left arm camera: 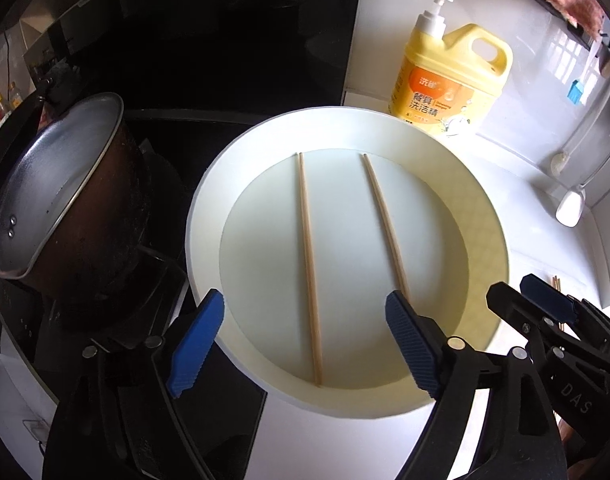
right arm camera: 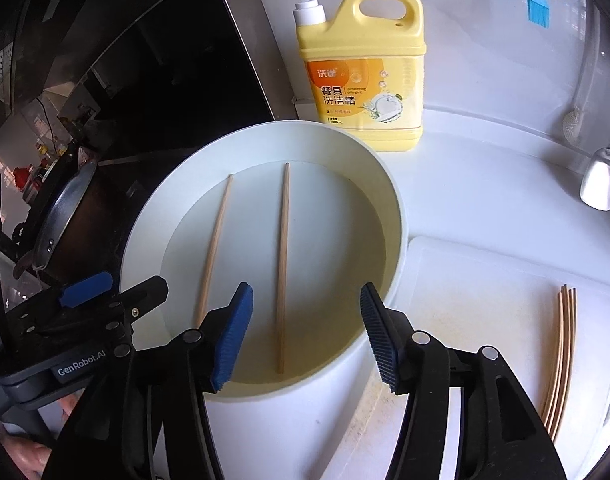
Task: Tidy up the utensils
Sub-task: 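Move the right gripper back over the chopstick bundle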
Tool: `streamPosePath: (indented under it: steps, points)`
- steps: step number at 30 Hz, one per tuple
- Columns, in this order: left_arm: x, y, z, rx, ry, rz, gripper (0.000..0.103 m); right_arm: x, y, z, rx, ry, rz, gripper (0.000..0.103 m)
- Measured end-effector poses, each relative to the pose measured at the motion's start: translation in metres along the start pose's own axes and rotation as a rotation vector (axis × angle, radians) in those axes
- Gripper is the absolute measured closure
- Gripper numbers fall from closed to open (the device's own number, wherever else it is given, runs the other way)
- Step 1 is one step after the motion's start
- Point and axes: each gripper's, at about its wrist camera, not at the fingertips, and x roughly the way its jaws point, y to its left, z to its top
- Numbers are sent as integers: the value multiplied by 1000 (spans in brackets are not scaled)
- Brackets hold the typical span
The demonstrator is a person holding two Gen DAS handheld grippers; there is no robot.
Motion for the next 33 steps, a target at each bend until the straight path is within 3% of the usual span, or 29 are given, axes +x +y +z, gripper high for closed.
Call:
streamPosePath:
  steps: [7,16,26,33]
  points:
    - [-15,-22,-10,24,-22,2,16,-31,-29,-22,-18,-26,-54,38]
    - [-32,-69,-27,70,-57,-57,11,-68,-88,-65,24,-54,-143,31]
    - [-31,-145,-52,174,-32,-138,7,-94,-180,-115,167,-48,-277,30]
    - [-21,-187,-74,223,-10,-165,7,-90,-213,-134,203,-39,-300,30]
